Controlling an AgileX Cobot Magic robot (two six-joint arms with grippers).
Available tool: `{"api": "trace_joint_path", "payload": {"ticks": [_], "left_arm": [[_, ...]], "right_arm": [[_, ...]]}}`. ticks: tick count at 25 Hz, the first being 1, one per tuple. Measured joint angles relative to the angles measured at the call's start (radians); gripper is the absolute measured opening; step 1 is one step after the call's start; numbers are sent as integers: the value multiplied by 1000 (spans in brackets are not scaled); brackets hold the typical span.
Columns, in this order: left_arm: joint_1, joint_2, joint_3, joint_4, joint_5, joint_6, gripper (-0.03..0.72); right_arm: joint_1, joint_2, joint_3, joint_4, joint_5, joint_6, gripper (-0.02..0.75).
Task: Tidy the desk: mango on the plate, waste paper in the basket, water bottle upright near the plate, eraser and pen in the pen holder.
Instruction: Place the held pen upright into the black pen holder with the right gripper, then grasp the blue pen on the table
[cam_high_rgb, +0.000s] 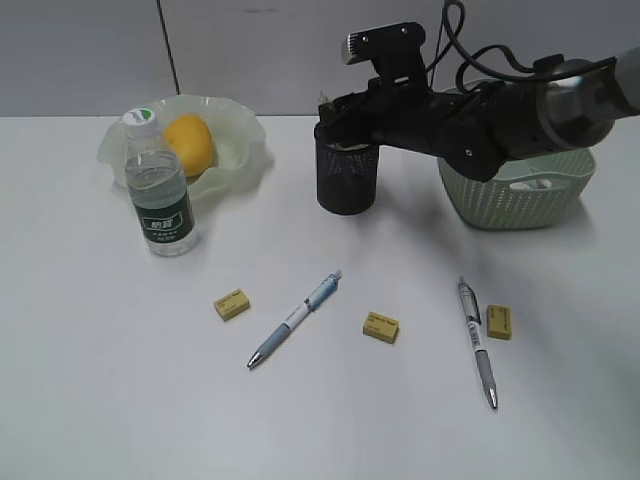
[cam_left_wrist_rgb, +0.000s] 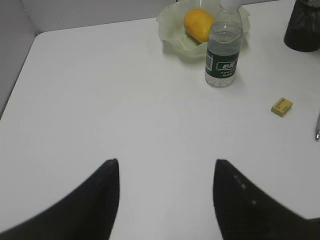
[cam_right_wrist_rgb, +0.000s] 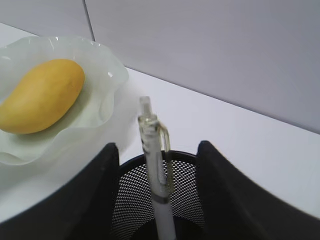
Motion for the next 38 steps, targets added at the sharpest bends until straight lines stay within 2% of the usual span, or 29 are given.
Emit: {"api": "trace_joint_path", "payload": {"ticks": [3,10,15,22,26,29,32,35,38], "left_arm": [[0,0,0,0,0,0,453],[0,0,0,1,0,0,453],[0,0,0,1,0,0,453],[0,0,0,2,0,0,453],[0,0,0,2,0,0,450],[0,0,0,2,0,0,445],[0,0,0,2,0,0,445],[0,0,0,2,0,0,445],[0,0,0,2,0,0,445]], "right_arm": [[0,0,0,1,8,0,442],[0,-121,-4,1,195,1,459],[0,-229,-71,24,560,2,435],[0,-325,-280,165,1153,-29,288],[-2,-334,-423,211,1381,-53,261],[-15,-334,-487,218,1479,-83,258],[-56,-334,-498,236,1543,-96,258],[-140,-334,-498,249,1633,-125,258],[-225,-334,-498,249,1660,-137,256]]}}
